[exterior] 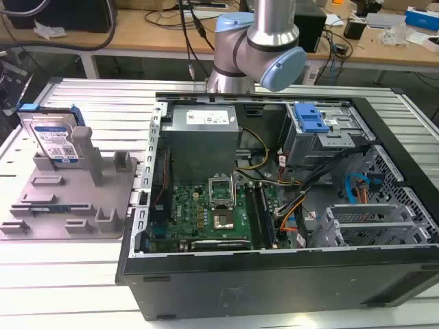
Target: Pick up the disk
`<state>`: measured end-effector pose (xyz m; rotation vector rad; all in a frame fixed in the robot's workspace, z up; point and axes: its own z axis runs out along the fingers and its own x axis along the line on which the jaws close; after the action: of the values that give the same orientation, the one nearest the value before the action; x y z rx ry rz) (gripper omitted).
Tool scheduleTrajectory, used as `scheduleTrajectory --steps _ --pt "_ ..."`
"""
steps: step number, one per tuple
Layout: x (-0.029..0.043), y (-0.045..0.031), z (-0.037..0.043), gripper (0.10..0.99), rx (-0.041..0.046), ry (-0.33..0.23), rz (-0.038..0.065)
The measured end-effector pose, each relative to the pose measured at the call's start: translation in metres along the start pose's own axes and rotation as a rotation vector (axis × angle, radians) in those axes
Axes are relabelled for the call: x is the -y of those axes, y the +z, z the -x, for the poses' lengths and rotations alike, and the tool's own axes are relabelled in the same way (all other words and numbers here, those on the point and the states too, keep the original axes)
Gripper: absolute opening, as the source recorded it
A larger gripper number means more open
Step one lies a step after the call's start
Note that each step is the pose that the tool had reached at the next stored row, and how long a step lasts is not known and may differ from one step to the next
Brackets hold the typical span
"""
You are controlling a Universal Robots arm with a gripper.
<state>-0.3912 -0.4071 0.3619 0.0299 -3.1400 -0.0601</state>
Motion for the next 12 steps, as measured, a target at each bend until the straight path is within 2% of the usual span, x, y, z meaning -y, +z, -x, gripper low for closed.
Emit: scheduleTrajectory --steps 10,12 --pt "0.0000 0.0000 0.0000 0.106 0.0000 0.000 0.000" --pt "0.0000 0.0000 0.0000 0.106 -0.0008 -0.020 0.000"
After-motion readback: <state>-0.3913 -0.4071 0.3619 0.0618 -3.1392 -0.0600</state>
